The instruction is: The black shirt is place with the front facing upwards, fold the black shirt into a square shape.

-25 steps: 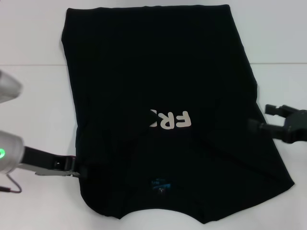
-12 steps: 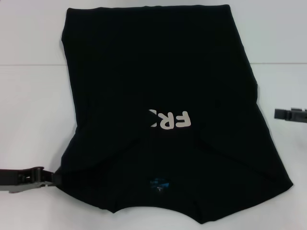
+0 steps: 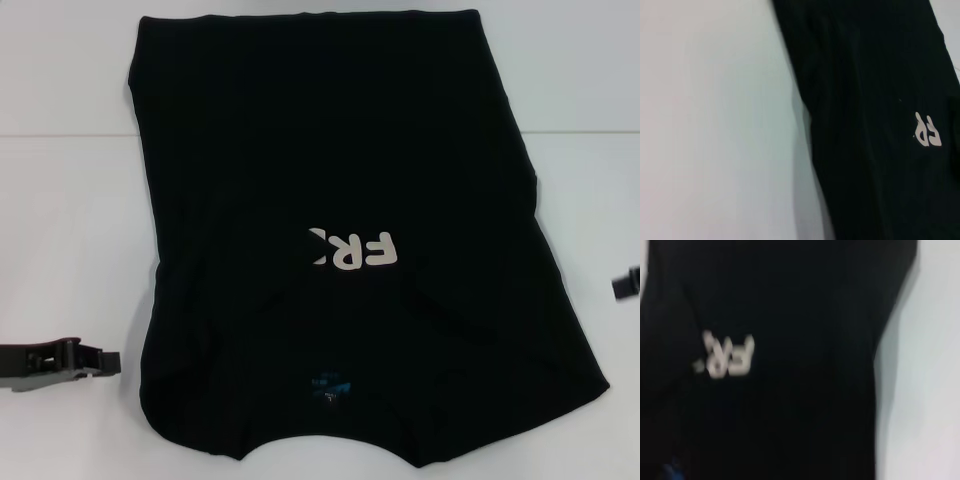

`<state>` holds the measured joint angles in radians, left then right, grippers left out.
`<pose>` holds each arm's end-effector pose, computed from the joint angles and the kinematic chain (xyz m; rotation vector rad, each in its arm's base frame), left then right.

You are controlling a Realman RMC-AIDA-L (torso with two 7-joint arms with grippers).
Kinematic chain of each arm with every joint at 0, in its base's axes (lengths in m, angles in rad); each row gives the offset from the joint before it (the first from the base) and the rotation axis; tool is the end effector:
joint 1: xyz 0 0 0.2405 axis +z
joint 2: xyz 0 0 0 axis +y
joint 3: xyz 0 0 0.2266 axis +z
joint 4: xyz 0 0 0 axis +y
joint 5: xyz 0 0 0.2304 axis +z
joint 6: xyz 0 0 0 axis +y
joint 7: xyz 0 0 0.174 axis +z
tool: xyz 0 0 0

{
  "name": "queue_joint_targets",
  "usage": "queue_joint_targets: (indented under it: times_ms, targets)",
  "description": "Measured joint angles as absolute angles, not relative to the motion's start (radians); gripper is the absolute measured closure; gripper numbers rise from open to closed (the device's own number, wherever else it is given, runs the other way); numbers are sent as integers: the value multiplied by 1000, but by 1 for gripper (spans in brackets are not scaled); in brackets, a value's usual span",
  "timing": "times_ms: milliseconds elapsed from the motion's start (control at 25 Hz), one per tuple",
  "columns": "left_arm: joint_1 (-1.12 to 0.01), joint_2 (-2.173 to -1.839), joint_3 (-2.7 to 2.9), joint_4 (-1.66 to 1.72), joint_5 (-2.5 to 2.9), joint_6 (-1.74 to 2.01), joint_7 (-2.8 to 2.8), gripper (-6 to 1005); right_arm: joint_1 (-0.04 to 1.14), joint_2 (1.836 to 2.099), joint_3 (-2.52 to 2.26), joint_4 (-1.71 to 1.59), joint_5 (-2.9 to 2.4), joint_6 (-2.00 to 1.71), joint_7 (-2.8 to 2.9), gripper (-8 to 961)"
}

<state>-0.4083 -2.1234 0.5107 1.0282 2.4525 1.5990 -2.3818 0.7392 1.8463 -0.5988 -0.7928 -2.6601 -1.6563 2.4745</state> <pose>-0.3214 0.3101 0.0460 -2.0786 -1.8626 -0.3422 0.2830 0.3826 0.1007 -2.2234 1.7277 -0.0833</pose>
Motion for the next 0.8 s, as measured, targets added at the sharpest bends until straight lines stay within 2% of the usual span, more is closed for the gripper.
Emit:
queue_joint_targets:
  times_ms: [160,320,800]
  targets:
    - [-411,-2123,508,1025,2452,1597,-2372,946,791,1868,-615,-779,-2797,-1697,2496,9]
    - [-411,-2123,509,1023,2452,1593,-2368,944,799,1878,-638,-758,-2811,-1706,2499,9]
    - [-426,-2125,512,1041,2452,1632,-2285,938,795,1879,-636,-746,-2812,-1695,2481,9]
